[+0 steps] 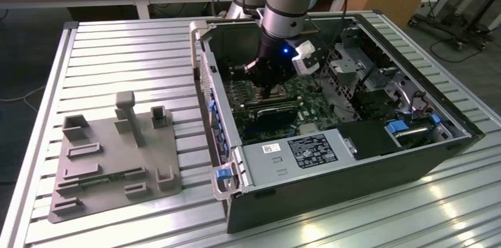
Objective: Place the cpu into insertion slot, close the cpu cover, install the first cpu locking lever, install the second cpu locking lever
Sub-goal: 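Install the second cpu locking lever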
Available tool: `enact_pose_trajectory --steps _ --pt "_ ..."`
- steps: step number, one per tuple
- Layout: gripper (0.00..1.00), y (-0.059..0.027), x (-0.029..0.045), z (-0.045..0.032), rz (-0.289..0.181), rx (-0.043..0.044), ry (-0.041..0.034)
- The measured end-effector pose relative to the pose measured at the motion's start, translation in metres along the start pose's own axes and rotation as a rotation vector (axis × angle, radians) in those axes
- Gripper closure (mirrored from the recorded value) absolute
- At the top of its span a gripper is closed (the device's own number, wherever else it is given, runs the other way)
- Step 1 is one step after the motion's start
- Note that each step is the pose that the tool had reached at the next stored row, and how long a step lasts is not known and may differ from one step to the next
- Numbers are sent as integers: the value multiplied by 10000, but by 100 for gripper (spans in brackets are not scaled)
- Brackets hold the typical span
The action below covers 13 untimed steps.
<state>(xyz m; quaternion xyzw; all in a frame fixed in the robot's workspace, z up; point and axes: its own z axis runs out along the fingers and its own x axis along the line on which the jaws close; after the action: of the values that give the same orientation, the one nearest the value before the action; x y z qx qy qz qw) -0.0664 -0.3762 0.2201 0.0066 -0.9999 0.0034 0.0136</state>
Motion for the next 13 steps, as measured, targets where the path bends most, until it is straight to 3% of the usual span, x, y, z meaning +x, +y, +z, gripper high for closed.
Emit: enact_pose_trajectory --steps 13 --pt "90 1 93 104 -75 0 28"
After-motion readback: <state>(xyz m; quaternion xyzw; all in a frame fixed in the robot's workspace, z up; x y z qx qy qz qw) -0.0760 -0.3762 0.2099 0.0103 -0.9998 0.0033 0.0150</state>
